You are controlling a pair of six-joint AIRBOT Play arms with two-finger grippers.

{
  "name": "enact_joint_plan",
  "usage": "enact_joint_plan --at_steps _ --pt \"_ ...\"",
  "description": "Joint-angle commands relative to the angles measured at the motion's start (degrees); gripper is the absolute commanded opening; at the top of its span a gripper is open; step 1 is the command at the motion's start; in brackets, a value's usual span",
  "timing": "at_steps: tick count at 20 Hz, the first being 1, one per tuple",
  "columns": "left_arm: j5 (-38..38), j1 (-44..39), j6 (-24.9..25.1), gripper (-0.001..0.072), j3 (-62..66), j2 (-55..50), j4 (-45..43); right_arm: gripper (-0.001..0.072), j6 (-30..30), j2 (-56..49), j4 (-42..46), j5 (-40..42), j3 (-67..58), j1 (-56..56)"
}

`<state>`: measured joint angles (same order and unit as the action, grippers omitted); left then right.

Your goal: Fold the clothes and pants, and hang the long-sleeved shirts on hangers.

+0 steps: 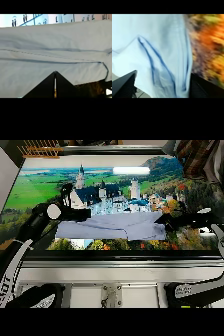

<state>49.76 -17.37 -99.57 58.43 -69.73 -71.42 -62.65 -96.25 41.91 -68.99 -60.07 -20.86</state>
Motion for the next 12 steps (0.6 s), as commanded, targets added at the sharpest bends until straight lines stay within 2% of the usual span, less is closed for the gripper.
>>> enact_joint_plan --at_steps 1,3,4,5,6,8,9,12 --pt "-0.3 -0.6 -0.5 0.0008 2.2 -2.6 1.0 0.0716 0.3 -0.7 -1.7 0.6 0.1 4.0" --pt "-0.2 -0.6 -0.5 0.0008 3.9 -4.5 1.1 0.0705 0.3 -0.7 -1.7 0.5 0.1 5.3" --pt "-0.3 -0.6 -0.5 0.0008 4.5 -5.5 1.1 0.0601 0.3 -0.7 -1.6 0.6 0.1 5.8" --pt "-0.3 -0.6 -0.5 0.0008 4.8 -6.3 1.2 0.0437 0.3 -0.7 -1.6 0.6 0.1 6.1" --pt "-0.3 -0.6 -0.5 0.0008 4.7 -7.0 2.1 0.0332 0.3 -0.7 -1.7 0.5 0.1 6.1" --pt "-0.3 -0.6 -0.3 0.0008 4.6 -8.6 4.3 0.0043 0.3 -0.1 -1.6 0.6 0.0 5.9" --pt "-0.4 -0.7 -0.2 0.0008 4.6 -9.5 5.6 0.0013 0.3 0.6 -0.6 0.6 -0.2 5.6" --pt "-0.7 -3.5 1.6 0.0008 5.6 -13.8 7.0 0.0013 -5.8 3.8 9.9 -2.3 -3.8 5.7"
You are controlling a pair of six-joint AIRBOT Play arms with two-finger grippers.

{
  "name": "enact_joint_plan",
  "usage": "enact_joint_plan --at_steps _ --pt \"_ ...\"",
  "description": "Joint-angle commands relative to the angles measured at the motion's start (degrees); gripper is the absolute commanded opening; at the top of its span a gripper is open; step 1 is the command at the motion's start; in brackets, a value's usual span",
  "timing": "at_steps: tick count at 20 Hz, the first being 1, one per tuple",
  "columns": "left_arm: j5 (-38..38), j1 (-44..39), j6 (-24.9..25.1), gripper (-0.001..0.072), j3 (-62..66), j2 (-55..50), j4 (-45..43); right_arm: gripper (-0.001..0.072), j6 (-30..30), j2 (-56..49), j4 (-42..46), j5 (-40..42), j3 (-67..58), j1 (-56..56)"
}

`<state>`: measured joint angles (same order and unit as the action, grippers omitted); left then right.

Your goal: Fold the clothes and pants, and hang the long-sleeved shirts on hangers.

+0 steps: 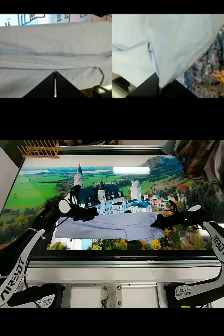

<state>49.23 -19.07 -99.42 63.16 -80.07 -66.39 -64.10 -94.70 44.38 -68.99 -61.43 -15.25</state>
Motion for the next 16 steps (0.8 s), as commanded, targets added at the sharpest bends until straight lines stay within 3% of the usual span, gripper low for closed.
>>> enact_joint_plan --at_steps 1,11,16 --pt "0.5 -3.4 1.7 0.0007 2.6 -5.7 1.9 0.0013 -6.0 3.5 10.7 -4.3 -4.4 0.1" --pt "4.0 -15.9 3.6 0.0008 28.4 -28.9 2.0 0.0012 -19.3 12.9 20.3 -22.2 -30.5 7.0" --pt "7.5 -19.4 3.6 0.0007 39.2 -37.0 2.0 0.0013 -22.6 12.9 26.4 -24.5 -39.5 14.9"
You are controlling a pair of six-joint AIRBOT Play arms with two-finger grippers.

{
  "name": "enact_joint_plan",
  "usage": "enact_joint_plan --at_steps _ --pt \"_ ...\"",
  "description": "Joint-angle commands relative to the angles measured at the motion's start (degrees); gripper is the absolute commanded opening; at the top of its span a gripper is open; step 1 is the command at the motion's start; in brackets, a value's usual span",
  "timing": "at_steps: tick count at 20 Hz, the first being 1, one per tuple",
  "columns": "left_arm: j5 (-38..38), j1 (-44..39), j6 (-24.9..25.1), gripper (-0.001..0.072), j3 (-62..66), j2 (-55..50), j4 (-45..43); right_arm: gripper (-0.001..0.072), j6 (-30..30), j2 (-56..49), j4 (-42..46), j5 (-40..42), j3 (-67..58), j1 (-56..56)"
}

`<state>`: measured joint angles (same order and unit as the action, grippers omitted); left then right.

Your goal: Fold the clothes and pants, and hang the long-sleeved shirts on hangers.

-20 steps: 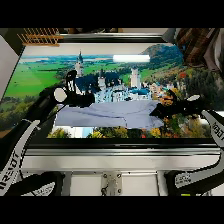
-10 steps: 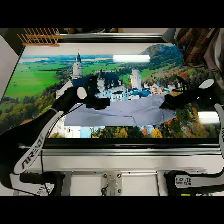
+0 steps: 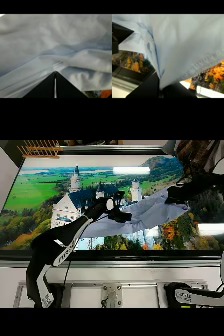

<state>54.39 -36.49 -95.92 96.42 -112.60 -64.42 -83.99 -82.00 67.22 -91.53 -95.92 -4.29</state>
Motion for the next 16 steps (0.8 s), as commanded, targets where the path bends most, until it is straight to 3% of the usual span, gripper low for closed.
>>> enact_joint_plan --at_steps 1,8,16 --pt "2.4 -2.5 0.1 0.0008 7.2 -5.4 0.0 0.0012 -3.1 0.2 3.6 -2.0 -6.0 4.9" --pt "5.4 -0.6 0.1 0.0007 9.3 -5.0 -0.3 0.0012 -5.2 0.2 3.7 -1.7 -7.5 9.6" --pt "10.2 13.0 0.2 0.0008 9.3 7.2 -9.1 0.0013 -10.7 -1.6 3.4 2.2 -7.7 18.0"
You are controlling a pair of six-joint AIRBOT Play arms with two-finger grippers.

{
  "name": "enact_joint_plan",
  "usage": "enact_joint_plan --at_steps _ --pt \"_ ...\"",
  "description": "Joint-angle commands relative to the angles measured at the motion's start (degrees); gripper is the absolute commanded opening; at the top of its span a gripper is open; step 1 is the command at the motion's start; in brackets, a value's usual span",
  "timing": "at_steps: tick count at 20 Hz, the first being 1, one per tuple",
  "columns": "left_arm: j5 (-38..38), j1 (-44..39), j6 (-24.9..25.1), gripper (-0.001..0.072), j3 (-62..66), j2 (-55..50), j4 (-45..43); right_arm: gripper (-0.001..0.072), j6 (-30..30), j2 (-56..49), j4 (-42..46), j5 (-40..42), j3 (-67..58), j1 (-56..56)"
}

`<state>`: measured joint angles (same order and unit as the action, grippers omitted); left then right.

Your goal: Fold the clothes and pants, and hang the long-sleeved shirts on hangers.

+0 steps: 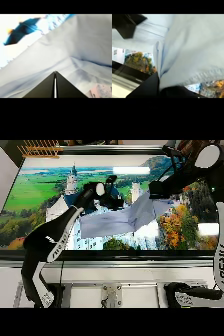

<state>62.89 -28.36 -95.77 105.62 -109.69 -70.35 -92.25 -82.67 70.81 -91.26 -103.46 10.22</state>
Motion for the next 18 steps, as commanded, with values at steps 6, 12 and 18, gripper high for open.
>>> enact_joint_plan --at_steps 6,12,18 --pt "6.1 17.5 2.5 0.0008 0.0 13.5 -3.7 0.0013 -4.7 -6.4 -6.1 8.5 -0.1 14.2" --pt "9.5 26.8 3.9 0.0008 0.0 20.2 -3.7 0.0013 -4.9 -16.4 -11.5 20.2 -0.1 24.5" --pt "9.7 31.4 3.9 0.0008 0.0 24.3 -3.7 0.0703 4.0 -26.6 -24.1 41.8 -0.1 33.5"
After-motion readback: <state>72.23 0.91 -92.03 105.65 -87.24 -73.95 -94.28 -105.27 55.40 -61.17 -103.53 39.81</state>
